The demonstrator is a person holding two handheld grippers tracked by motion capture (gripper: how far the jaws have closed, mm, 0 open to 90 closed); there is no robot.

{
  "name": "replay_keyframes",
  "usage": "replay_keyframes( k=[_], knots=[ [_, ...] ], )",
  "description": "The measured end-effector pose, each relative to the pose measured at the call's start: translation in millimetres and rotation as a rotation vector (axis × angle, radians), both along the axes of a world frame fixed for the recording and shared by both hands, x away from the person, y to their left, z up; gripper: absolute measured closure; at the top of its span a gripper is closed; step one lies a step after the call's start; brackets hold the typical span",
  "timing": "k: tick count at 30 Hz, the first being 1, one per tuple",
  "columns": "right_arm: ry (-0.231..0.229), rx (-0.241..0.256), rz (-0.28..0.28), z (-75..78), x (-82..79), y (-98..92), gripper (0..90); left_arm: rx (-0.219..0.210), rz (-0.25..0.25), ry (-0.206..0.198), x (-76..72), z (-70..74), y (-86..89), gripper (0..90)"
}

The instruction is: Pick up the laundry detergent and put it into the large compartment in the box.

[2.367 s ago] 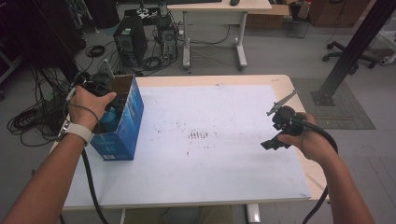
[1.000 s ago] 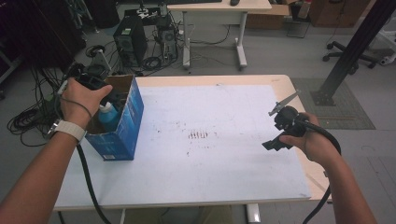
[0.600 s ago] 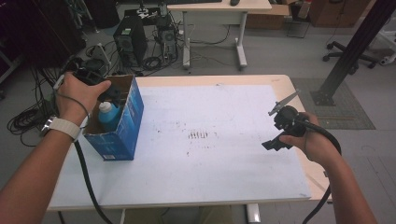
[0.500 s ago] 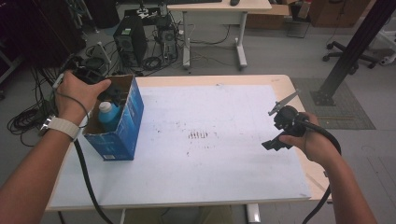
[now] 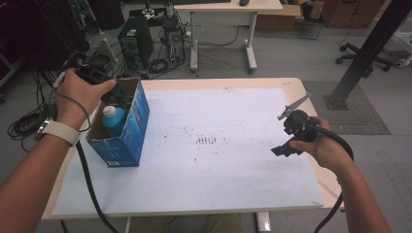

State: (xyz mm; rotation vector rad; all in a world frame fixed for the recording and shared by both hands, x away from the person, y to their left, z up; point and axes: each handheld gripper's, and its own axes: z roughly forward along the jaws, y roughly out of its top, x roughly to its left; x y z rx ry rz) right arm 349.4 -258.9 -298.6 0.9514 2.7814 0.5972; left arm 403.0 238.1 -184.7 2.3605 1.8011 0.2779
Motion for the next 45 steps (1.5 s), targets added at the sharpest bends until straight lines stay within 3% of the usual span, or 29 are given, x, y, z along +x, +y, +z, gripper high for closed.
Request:
replay_keyframes(
  k=[12, 31, 45],
  knots=[
    [-0.005, -0.001, 0.003, 2.9, -1.2, 0.8, 10.1, -0.025, -0.088, -0.025, -8.0, 11.4, -12.5, 11.6],
    [-0.004, -0.001, 0.000, 3.8, -1.3, 2.0, 10.1, 0.006, -0.232, -0.040, -19.8, 10.4, -43.8, 11.2],
    [-0.007, 0.000, 0.000, 5.1, -1.8, 4.0, 10.1, -0.003, -0.358, -0.054, -31.1, 9.4, -60.6, 10.0]
  ],
)
